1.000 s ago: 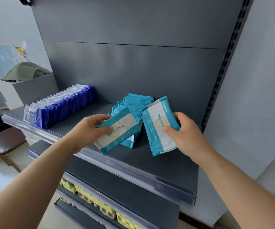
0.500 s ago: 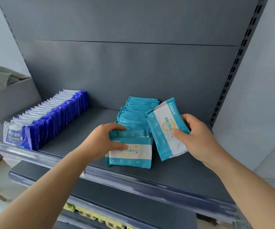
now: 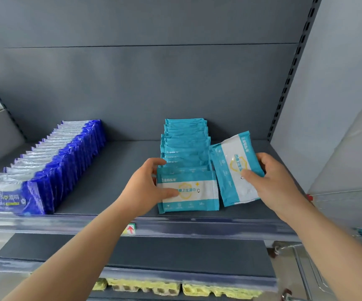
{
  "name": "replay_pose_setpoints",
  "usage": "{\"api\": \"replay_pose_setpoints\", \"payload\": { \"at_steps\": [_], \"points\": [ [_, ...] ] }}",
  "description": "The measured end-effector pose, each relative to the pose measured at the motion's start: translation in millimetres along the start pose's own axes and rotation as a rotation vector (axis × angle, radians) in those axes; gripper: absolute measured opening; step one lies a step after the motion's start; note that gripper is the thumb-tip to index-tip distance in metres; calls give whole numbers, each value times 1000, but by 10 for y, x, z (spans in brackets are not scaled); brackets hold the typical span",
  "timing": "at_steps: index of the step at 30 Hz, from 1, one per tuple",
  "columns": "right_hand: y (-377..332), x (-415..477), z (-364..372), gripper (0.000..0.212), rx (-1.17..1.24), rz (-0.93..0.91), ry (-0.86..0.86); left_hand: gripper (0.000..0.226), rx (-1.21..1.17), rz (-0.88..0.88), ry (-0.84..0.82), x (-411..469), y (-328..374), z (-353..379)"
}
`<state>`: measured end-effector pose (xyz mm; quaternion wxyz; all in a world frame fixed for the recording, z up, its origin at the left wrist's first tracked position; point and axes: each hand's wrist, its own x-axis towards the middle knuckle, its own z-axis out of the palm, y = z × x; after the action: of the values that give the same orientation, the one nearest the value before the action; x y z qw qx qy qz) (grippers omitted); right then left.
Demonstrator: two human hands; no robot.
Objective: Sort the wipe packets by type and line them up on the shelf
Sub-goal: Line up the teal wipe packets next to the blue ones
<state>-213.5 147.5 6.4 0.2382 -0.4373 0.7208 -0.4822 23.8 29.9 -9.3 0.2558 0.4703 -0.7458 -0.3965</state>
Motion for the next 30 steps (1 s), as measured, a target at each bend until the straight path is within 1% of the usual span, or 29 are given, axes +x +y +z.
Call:
{"api": "replay_pose_setpoints", "payload": {
  "at_steps": [2, 3, 5, 8, 9, 10, 11, 12, 13, 15, 16, 18, 21, 23, 25, 28, 30],
  "points": [
    [48, 25, -34, 21, -64, 21, 56, 54, -10, -12, -10, 23, -7, -50],
    [76, 44, -60, 21, -106, 33, 61, 51, -18, -20, -19, 32, -20, -73],
    [120, 78, -111, 27, -200, 74, 13, 52, -48, -32, -33, 52, -58, -95],
    [92, 104, -148, 43, -434, 160, -112, 57, -64, -25, -28, 34, -85, -75],
    [72, 108, -148, 47, -532, 158, -126, 55, -73, -10, -26, 18, -86, -65],
    [37, 123, -142, 50, -631, 110, -105, 52, -86, 7, -23, 0, -89, -60],
    [-16, 141, -128, 49, -694, 18, -72, 49, -96, 24, -21, -17, -91, -57],
    [-89, 158, -106, 44, -695, -94, -53, 47, -99, 40, -15, -34, -94, -58],
    [-189, 168, -71, 37, -628, -191, -69, 46, -97, 56, -6, -47, -100, -59],
    [-403, 172, 26, 26, -465, -245, -199, 46, -93, 81, 18, -67, -118, -54],
    [-488, 178, 85, 24, -420, -232, -276, 46, -95, 90, 29, -75, -122, -48],
    [-588, 210, 186, 23, -418, -204, -385, 47, -108, 100, 43, -94, -126, -35],
    [-620, 278, 259, 20, -456, -165, -440, 47, -98, 100, 57, -120, -120, -30],
    [-610, 316, 264, 19, -417, -132, -478, 47, -100, 91, 62, -134, -126, -31],
    [-588, 321, 248, 18, -375, -115, -491, 46, -124, 77, 62, -143, -141, -21],
    [-535, 311, 210, 15, -376, -118, -433, 44, -152, 47, 72, -154, -151, 2],
    [-503, 299, 195, 16, -332, -100, -426, 43, -152, 37, 71, -157, -146, 10]
  ]
}}
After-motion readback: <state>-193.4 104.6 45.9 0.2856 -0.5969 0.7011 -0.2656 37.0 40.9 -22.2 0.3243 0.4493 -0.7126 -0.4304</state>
